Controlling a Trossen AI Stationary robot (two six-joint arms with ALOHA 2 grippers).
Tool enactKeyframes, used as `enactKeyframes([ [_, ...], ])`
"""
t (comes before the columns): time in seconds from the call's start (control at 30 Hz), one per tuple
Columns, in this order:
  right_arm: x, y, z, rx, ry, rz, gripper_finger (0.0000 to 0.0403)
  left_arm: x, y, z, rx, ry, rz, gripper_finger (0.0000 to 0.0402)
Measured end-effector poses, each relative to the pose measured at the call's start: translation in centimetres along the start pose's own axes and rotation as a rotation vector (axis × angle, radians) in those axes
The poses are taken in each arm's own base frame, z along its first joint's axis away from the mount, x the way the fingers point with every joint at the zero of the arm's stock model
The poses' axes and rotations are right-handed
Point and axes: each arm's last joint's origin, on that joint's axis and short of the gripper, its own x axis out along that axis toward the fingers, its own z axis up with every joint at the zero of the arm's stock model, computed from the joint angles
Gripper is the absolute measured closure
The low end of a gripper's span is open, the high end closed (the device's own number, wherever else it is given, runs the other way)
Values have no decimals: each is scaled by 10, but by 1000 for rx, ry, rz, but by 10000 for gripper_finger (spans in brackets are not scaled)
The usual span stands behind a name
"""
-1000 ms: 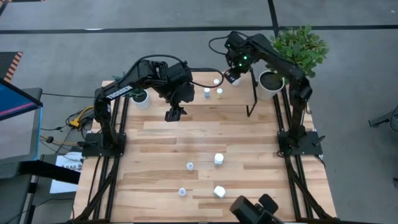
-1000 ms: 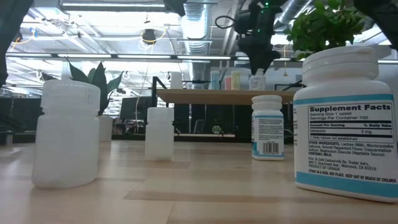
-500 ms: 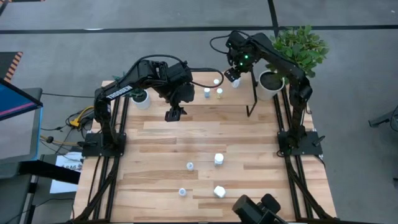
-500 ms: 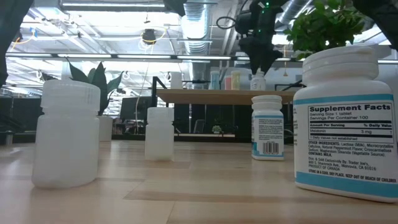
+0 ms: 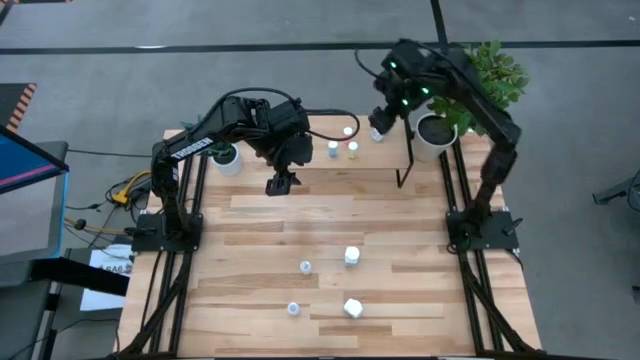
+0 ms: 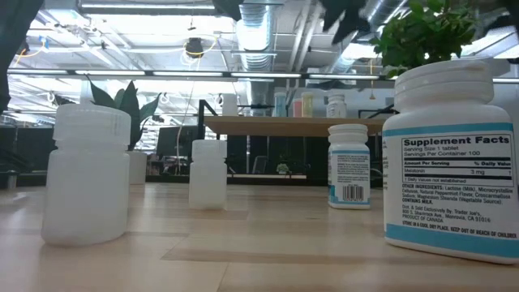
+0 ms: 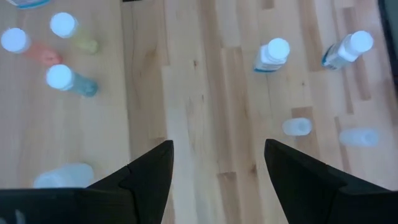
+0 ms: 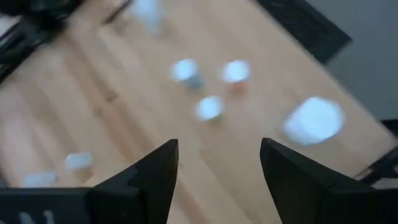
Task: Pick and place medicine bottles onto shelf by color
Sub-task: Put the top small white pill bottle on the shelf
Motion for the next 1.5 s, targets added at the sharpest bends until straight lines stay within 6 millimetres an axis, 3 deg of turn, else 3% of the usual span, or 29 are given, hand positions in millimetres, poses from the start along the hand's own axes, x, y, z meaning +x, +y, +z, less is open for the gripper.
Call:
enactKeyframes([
  [0.17, -35, 41, -40, -87, -25, 90, 154, -1, -10, 2, -41, -34, -128, 164],
  [0.27, -43, 62, -73, -137, 7, 94, 154, -4, -26, 3, -41, -45, -172, 164],
  [0.4, -34, 77, -126, -164, 122, 59, 154, 4, -56, -12, 13, 42, -223, 164],
  [0.57, -12, 76, -193, -63, 231, 58, 154, 29, -87, -51, -37, 207, -267, 164],
  [0.7, 14, 83, -229, 9, 186, 155, 155, 60, -108, -74, -145, 188, -218, 164],
  [0.8, 35, 94, -250, -32, 132, 220, 155, 83, -125, -88, -161, 146, -162, 164],
  [0.97, 66, 107, -276, -123, 132, 203, 155, 115, -153, -104, -98, 88, -40, 164],
  [1.1, 85, 114, -286, -165, 170, 134, 155, 140, -168, -111, -36, 56, -31, 164],
  [1.33, 103, 126, -285, -162, 183, 103, 155, 183, -170, -100, -29, 85, -50, 164],
  [1.5, 106, 127, -285, -130, 181, 104, 155, 207, -165, -89, 33, 126, -15, 164],
])
